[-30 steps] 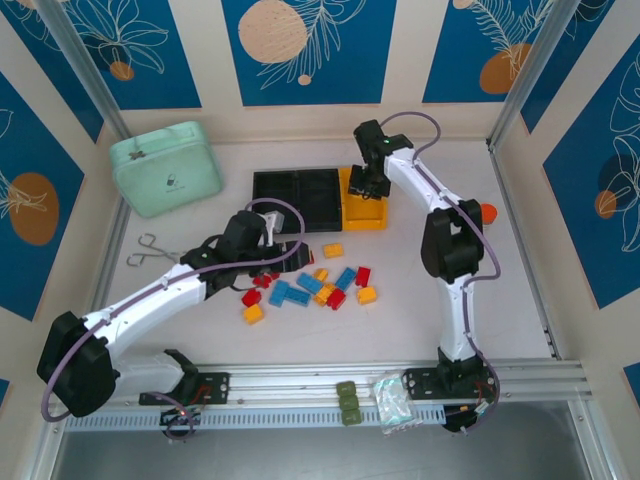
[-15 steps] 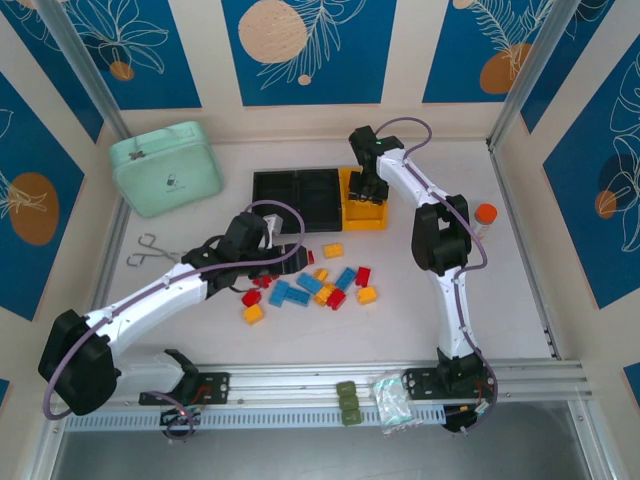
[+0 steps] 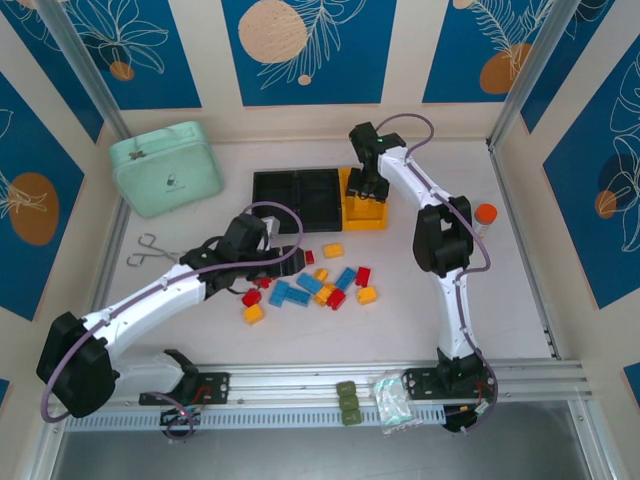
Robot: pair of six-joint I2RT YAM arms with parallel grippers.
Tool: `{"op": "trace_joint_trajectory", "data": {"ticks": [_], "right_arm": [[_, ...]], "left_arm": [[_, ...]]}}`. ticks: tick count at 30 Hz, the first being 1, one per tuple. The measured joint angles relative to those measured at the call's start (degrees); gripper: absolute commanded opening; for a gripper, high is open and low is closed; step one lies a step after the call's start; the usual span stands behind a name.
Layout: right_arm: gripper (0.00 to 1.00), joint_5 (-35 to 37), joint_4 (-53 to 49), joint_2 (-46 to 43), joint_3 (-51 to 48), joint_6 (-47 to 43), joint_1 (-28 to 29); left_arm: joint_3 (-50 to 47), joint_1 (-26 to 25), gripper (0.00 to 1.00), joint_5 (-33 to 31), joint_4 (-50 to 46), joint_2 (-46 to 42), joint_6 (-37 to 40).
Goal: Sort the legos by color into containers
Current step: Place the lego in the container, then pick up the lego from the bottom-center of the table.
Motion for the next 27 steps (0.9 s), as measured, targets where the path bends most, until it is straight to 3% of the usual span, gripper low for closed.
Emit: {"op": "trace_joint_trajectory", "data": {"ticks": [6,16,27], "right_arm": [[0.56,-0.3,2.4,-10.1,-5.6,0.0,1.1],[0.56,-2.1,9.8,-32.5,-31.4,0.0,4.9],[0.63,-6.3,15.3,-50.7,-59.1,-2.6,8.2]], "left_arm": [[-0.1,0.0,0.77,-1.4,-2.2,-2.7,0.0],[-1.8,0.0,0.76,-4.0,-8.2,-6.7,2.2],[-6.1,-1.7,0.75,4.1,-9.0,-7.3,8.0]]}}
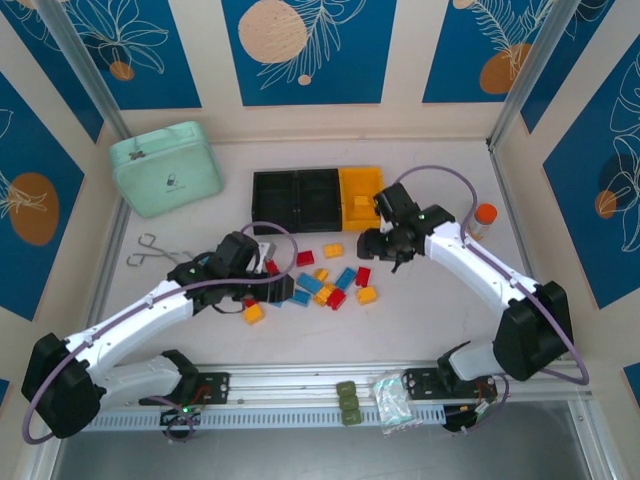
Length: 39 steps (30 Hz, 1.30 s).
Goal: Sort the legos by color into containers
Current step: Pick up the lego from the bottom-center of the table.
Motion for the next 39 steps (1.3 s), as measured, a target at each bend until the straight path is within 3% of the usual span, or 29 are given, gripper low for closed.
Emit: {"op": "trace_joint_trajectory", "data": {"ticks": [8,16,23,28,39], "right_arm": [[0.66,-0.4,3.6,0.2,-10.0,-1.2,4.3],[0.65,-0.2,7.8,7.7,-11.0,-1.1,7.5],[0.55,0.7,8.3,11.6,-11.0,-0.5,9.1],[0.31,1.1,7.7,11.5,-10.6,-0.3,9.6],[0.31,1.5,-0.4,3.8,-3.7,-0.4,8.5]], "left_arm": [[-1.5,-5.7,0.75,2.1,3.8,1.6,0.1],[-2.7,-6.5,0.75,1.6,5.4,2.5,-0.1],[-3.7,-6.6,0.75,0.7,5.7,2.3,-1.2],[-3.8,-6.6,0.75,0.6,6.0,2.3,-1.6],[-3.7,-6.6,0.75,-0.2,7.4,3.7,-2.5]]}}
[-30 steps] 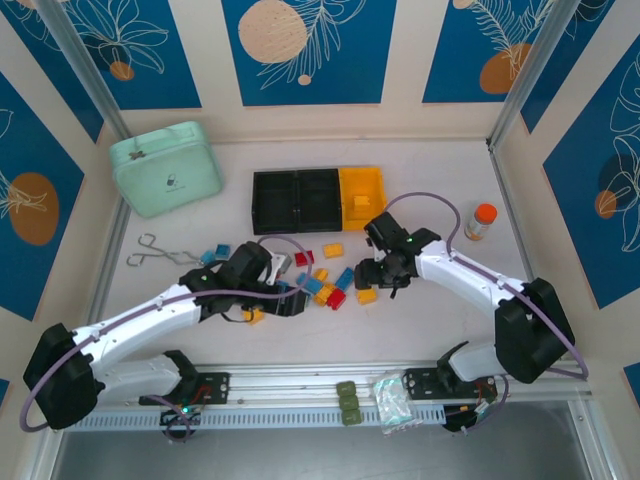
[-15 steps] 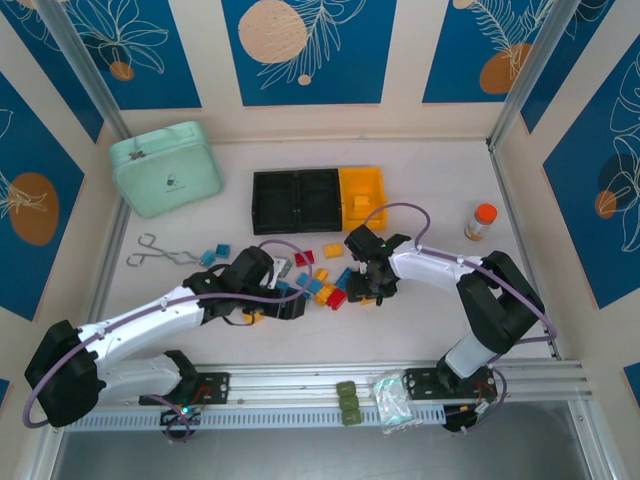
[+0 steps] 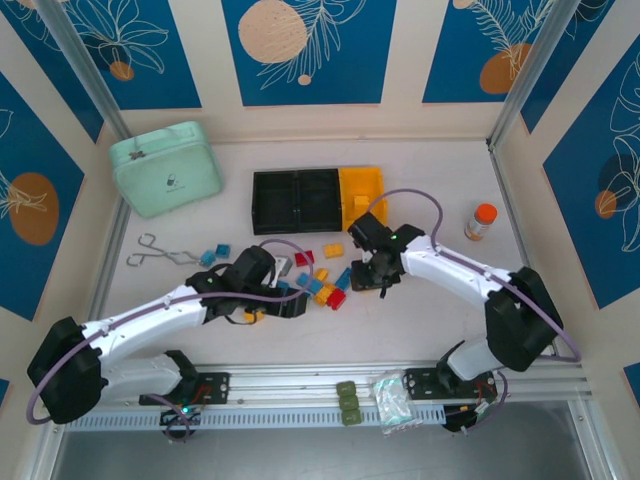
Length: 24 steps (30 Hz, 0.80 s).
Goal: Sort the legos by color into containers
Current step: Pick up the lego from the bottom-center of the table, then place the lego in the container.
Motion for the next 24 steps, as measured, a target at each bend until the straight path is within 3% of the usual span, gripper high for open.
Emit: {"op": "trace_joint_trajectory", "data": {"ticks": [8,18,24], "right_arm": [[0.32,-1.2,-1.6,2.4,14.5,-1.9,-7.6],[0.34,-0.4,-1.9,23.1,36.4,-2.3,-13.8],[0.35,1.0,-3.4,32.8,44.1,-1.8,-15.4]], "left_arm": [[4.8,-0.1,0.75,-4.5,0.8,1.6,-2.0],[7.8,-0.1,0.76,-5.7,2.0,3.0,-2.8],[7.8,-0.1,0.76,-6.4,2.0,3.0,-3.6]]}}
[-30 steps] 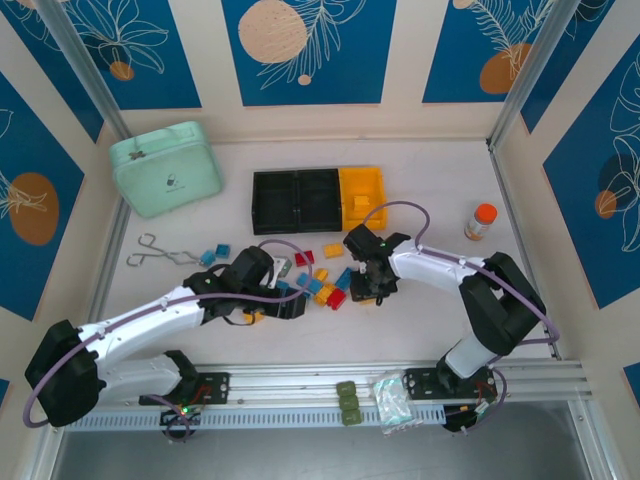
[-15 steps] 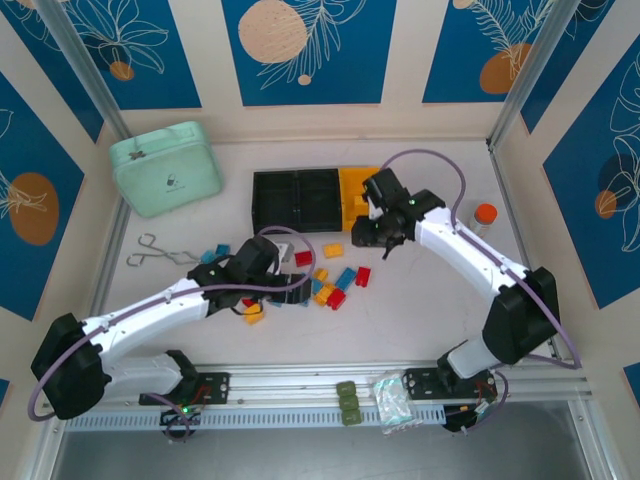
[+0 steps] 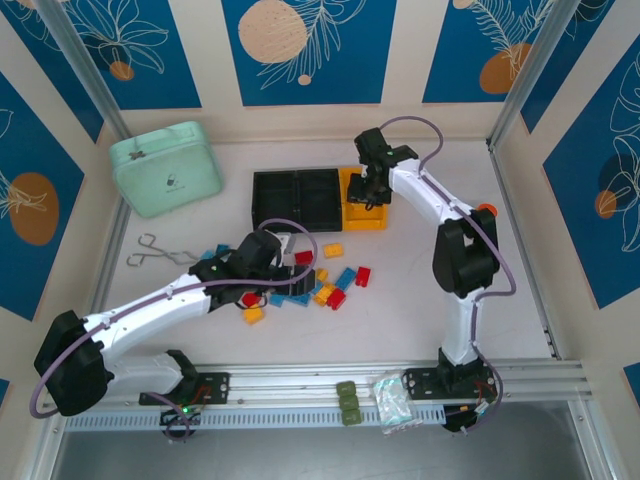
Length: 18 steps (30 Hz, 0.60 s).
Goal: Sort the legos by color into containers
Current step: Place the lego in the container.
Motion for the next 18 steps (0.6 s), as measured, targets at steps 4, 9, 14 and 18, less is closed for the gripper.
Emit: {"op": "trace_joint_trajectory", "data": {"ticks": [4,9,14,18], "right_arm": [[0.36,0.7,-1.0,3.6,1.7,0.4,-0.5],[0.36,1.4,-1.9,6.8,3.4,0.7,-0.6],[0.36,2.0,-2.4,8.6,4.5,1.0,-0.6],[0.39,2.1,-2.7,10.2,5.6,1.1,-0.6]], "left_arm": [[-0.5,0.0,0.76,-0.4,0.0,-0.1,-0.1],[-1.2,0.0,0.76,-0.7,0.0,-0.1,-0.3],[-1.5,0.0,0.76,-0.7,0.1,-0.1,-0.5],[-1.6,0.0,0.76,-0.7,0.1,-0.1,-0.5]]}}
